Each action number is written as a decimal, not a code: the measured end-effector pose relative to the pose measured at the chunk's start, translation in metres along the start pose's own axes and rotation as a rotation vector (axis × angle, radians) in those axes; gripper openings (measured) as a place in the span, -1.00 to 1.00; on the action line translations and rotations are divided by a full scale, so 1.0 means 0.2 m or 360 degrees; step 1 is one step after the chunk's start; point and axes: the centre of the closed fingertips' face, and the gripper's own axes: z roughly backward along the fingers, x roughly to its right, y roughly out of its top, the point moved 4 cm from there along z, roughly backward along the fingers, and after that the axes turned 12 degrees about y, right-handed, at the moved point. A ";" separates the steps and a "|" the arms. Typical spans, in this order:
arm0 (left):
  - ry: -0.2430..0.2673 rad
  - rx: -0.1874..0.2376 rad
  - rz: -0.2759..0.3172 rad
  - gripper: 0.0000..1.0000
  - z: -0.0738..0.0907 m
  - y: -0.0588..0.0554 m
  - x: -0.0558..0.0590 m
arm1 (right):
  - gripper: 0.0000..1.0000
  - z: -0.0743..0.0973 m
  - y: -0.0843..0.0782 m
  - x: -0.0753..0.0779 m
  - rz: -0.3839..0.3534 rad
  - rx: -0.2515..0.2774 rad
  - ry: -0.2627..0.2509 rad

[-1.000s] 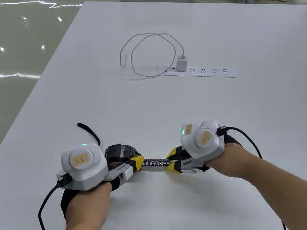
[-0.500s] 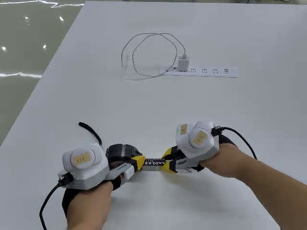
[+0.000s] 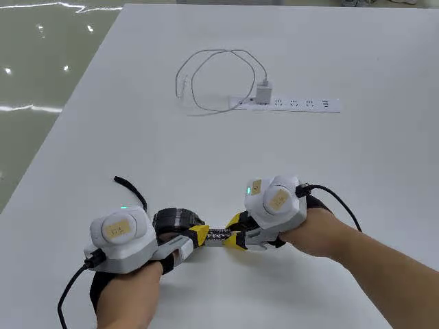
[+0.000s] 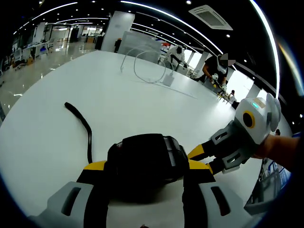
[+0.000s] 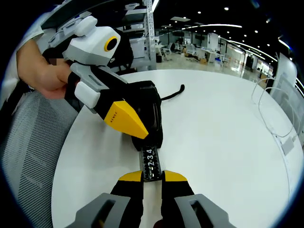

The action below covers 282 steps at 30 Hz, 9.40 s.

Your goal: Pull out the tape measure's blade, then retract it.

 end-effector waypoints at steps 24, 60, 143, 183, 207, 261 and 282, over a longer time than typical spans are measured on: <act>-0.0015 0.0001 0.0020 0.16 0.00 0.00 0.00 | -0.81 -0.08 0.08 0.00 0.0013 0.0048 0.0020; 0.0001 0.0022 -0.0017 0.21 0.00 0.00 0.00 | -0.77 -0.11 0.10 0.00 0.0030 0.0047 0.0024; -0.0167 0.0226 -0.0306 0.52 0.21 0.09 -0.03 | 0.08 0.18 0.04 -0.21 -0.0216 0.0426 -0.0253; -0.0336 0.0224 -0.0579 0.60 0.43 -0.01 -0.16 | 0.47 0.45 -0.19 -0.40 -0.0317 0.0453 -0.0463; -0.0381 0.0186 -0.0623 0.67 0.50 -0.07 -0.24 | 0.62 0.53 -0.31 -0.53 -0.0396 0.0444 -0.0535; -0.0396 0.0077 -0.0726 0.97 0.61 -0.18 -0.36 | 0.98 0.65 -0.52 -0.75 -0.0580 0.0411 -0.0592; -0.0398 0.0072 -0.0718 0.97 0.62 -0.18 -0.35 | 0.98 0.66 -0.54 -0.76 -0.0596 0.0414 -0.0610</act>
